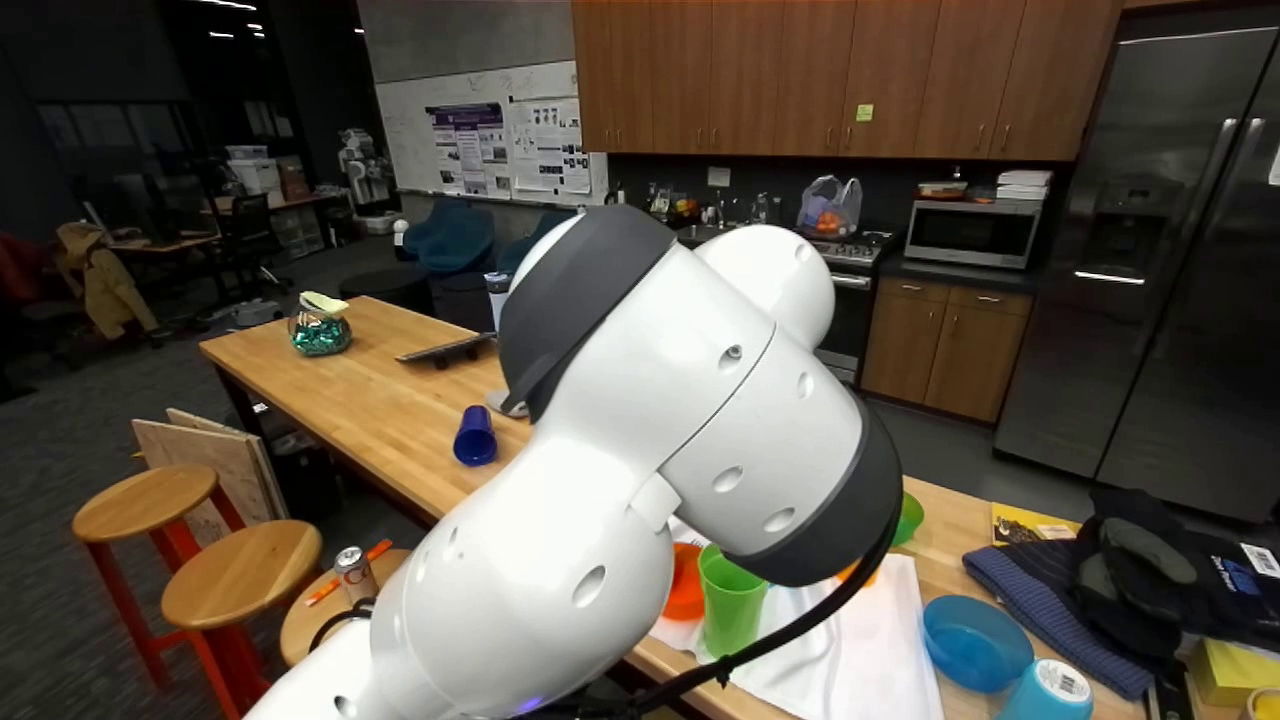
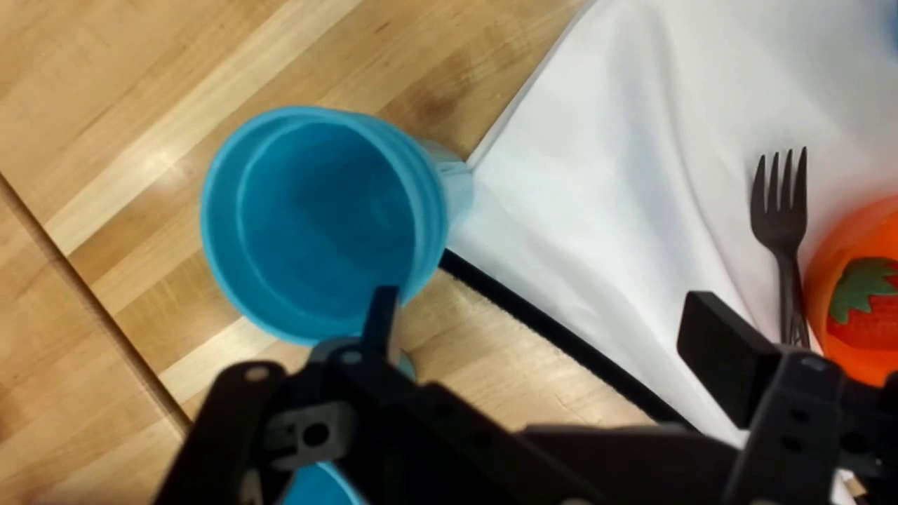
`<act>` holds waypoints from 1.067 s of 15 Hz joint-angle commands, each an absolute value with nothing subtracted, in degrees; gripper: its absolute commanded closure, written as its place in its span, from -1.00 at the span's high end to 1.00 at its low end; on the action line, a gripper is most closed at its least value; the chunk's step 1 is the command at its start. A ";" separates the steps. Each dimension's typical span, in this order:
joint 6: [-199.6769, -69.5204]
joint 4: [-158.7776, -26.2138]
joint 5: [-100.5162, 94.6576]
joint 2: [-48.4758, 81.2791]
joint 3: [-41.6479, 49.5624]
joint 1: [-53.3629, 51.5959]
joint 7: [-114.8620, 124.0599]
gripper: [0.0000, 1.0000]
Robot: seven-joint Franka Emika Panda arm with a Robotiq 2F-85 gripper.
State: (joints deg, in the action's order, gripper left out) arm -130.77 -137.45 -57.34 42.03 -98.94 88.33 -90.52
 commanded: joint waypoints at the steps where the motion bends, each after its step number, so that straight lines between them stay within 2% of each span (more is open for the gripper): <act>1: -133.42 -139.16 -58.32 41.51 -100.65 90.78 -90.42 1.00; 10: -136.57 -141.91 -62.35 44.06 -108.10 100.48 -87.59 1.00; 16: -136.68 -140.28 -62.53 46.17 -106.33 100.71 -89.20 1.00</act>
